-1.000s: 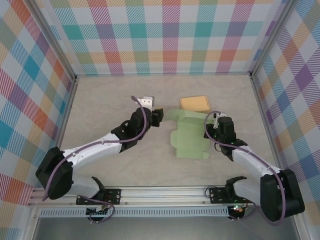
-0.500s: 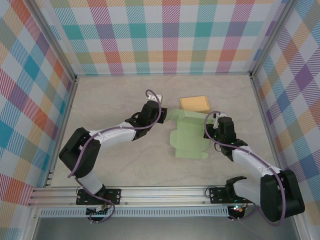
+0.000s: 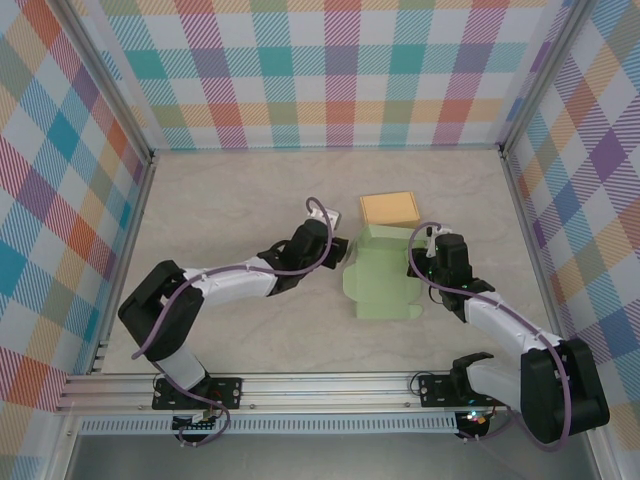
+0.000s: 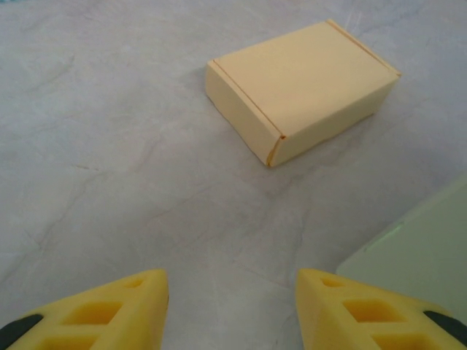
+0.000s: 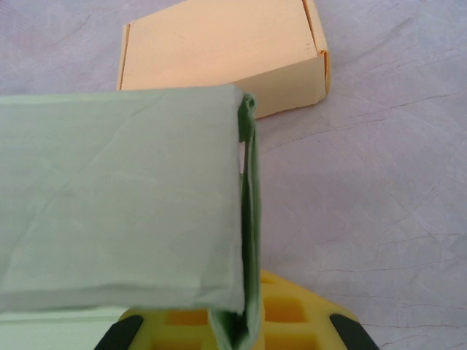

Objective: Fold the paper box

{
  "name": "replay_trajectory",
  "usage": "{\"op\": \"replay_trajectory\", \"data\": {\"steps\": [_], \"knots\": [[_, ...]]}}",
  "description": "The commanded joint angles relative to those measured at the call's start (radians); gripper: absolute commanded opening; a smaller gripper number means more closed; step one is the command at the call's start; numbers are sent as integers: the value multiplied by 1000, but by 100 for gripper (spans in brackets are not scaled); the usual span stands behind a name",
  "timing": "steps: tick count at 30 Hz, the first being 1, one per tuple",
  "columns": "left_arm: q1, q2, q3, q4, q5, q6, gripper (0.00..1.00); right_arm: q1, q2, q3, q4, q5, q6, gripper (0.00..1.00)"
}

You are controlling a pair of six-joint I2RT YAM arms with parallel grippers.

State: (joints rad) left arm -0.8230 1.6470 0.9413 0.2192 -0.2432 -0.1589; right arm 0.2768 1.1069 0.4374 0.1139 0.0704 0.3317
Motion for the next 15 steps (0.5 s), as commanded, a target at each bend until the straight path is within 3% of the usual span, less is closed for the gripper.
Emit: {"op": "replay_trajectory", "data": {"steps": [1, 15], "knots": [[-14, -57, -36, 38, 29, -30, 49, 6, 13, 9, 23, -11, -2, 0], [-48, -40, -43, 81, 189, 107, 51, 7, 27, 15, 27, -16, -6, 0]]}}
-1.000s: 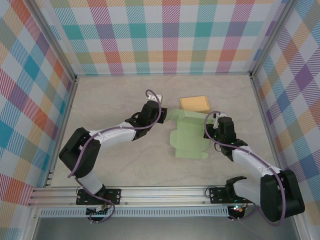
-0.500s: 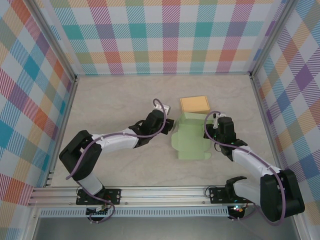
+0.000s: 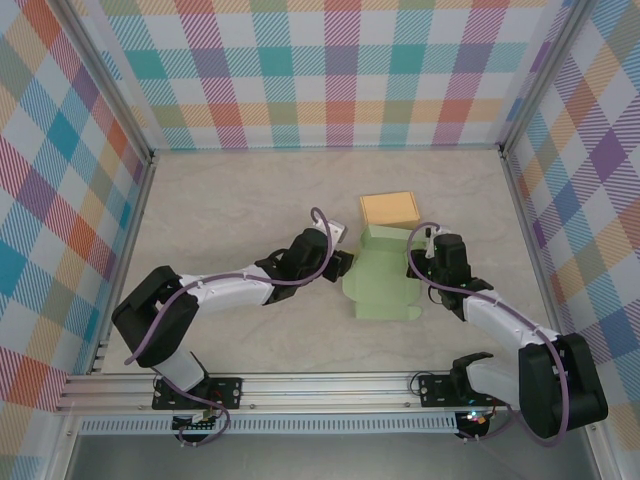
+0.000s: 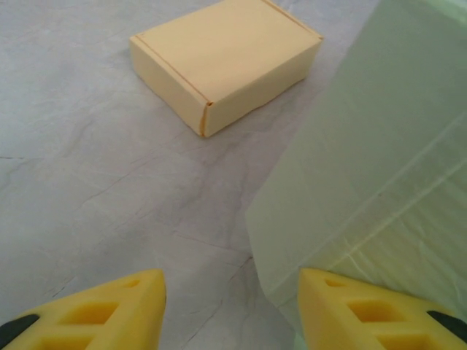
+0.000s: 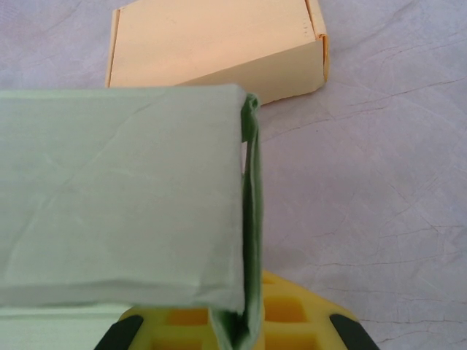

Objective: Fold the paper box

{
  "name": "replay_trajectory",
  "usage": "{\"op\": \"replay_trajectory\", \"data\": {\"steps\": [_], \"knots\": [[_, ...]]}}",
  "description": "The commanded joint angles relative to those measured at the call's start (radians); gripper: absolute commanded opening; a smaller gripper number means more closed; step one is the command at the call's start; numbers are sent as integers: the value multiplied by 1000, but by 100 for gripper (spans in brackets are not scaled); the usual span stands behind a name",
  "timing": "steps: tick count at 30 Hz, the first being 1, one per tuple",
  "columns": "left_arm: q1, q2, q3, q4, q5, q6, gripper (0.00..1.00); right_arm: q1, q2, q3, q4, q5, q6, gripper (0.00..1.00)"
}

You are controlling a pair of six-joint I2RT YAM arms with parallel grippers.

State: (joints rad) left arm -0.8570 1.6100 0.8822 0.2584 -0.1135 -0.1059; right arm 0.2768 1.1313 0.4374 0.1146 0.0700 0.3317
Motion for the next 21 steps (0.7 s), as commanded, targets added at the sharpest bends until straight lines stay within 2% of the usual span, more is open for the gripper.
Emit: {"op": "replay_trajectory", "data": {"steps": [1, 11, 21], "knots": [[-15, 1, 21, 46, 65, 64, 52, 7, 3, 14, 26, -16, -5, 0], [-17, 37, 72, 57, 175, 159, 57, 5, -2, 12, 27, -17, -6, 0], [-16, 91, 131, 28, 170, 245, 60, 6, -7, 9, 28, -18, -6, 0]]}}
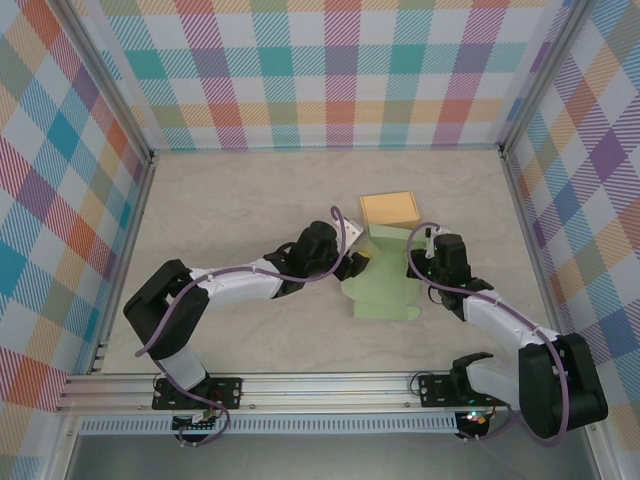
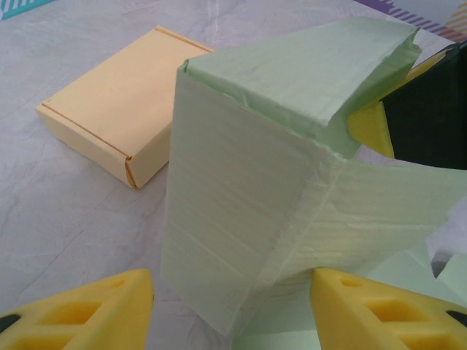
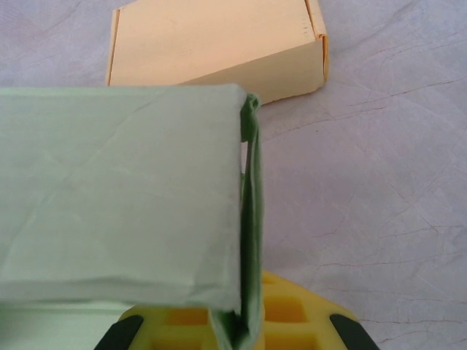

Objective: Fold the paper box

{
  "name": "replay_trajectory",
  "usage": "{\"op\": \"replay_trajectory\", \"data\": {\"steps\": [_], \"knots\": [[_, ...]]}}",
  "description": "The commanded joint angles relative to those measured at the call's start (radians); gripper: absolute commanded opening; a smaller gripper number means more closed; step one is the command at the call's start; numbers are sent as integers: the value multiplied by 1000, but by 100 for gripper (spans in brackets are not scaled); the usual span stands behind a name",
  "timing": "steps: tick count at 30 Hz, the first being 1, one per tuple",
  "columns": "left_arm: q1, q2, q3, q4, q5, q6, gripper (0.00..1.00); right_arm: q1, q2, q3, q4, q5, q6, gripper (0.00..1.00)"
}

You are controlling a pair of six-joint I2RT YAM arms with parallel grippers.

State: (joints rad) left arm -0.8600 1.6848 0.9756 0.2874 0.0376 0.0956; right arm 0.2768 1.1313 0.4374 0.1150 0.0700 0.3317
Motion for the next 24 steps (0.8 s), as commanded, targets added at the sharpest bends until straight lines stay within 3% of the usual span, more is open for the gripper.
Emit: {"op": "replay_trajectory", "data": {"steps": [1, 7, 13, 20, 24], "knots": [[-14, 22, 43, -2, 12, 48, 60, 7, -8, 9, 27, -19, -6, 0], [-14, 48, 72, 9, -11, 55, 62, 7, -8, 8, 29, -25, -8, 0], [-24, 64, 75, 57, -139, 56, 60, 6, -8, 8, 29, -27, -9, 0], [-49, 100, 78, 161, -302, 89, 49, 6, -8, 7, 34, -40, -17, 0], [-57, 136, 92, 219, -375, 99, 38, 7, -14, 4, 41, -52, -23, 0]]}}
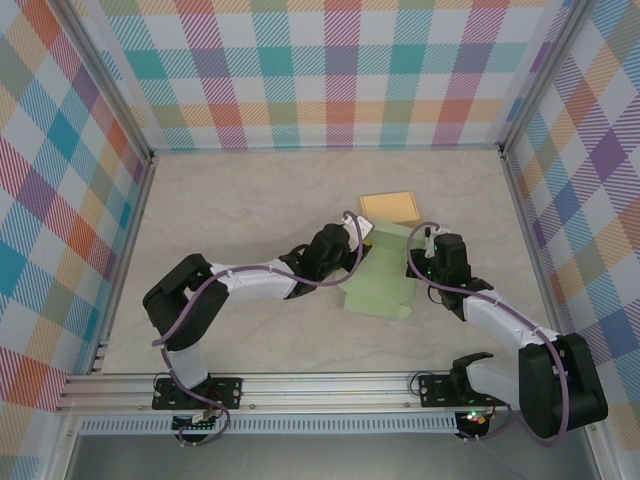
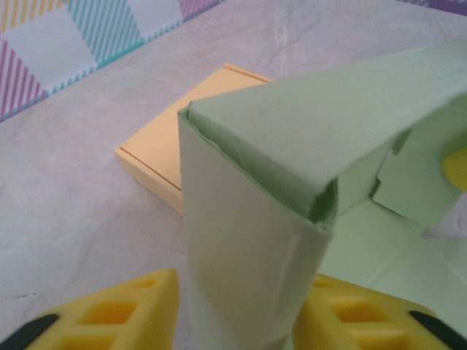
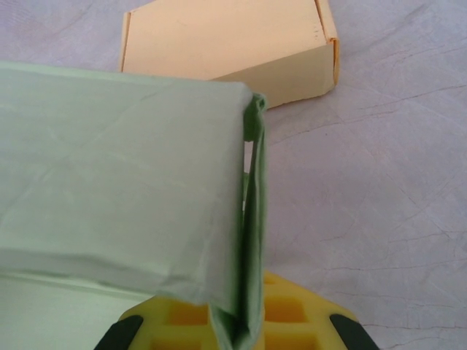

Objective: Fold the paper box

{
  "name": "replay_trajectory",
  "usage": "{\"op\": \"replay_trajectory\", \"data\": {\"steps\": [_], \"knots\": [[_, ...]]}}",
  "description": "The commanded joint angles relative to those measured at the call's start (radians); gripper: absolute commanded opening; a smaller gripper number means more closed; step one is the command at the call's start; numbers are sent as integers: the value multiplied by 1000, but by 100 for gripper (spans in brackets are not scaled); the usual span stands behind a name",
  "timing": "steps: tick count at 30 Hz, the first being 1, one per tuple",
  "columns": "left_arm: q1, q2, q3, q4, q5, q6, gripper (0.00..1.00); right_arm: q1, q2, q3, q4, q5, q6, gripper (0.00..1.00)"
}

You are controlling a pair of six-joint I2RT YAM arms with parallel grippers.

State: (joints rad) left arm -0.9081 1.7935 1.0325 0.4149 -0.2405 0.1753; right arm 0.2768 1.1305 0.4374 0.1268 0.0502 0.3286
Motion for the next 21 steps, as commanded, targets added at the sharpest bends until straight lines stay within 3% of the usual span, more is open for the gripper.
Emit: {"op": "replay_trajectory", "data": {"steps": [1, 6, 10, 15, 21], "knots": [[-11, 36, 44, 94, -111, 20, 37, 6, -17, 3, 29, -35, -20, 0], [-23, 82, 78, 124, -254, 3, 24, 7, -54, -10, 29, -48, -29, 0], [-32, 106, 89, 156, -300, -7, 16, 8, -81, -14, 13, -58, -7, 0], [-43, 130, 119, 157, -397, -32, 14, 18, -111, -11, -10, -53, 45, 0], [-43, 127, 126, 156, -546, -162, 15, 99, -121, 5, -38, 32, 109, 0]]}}
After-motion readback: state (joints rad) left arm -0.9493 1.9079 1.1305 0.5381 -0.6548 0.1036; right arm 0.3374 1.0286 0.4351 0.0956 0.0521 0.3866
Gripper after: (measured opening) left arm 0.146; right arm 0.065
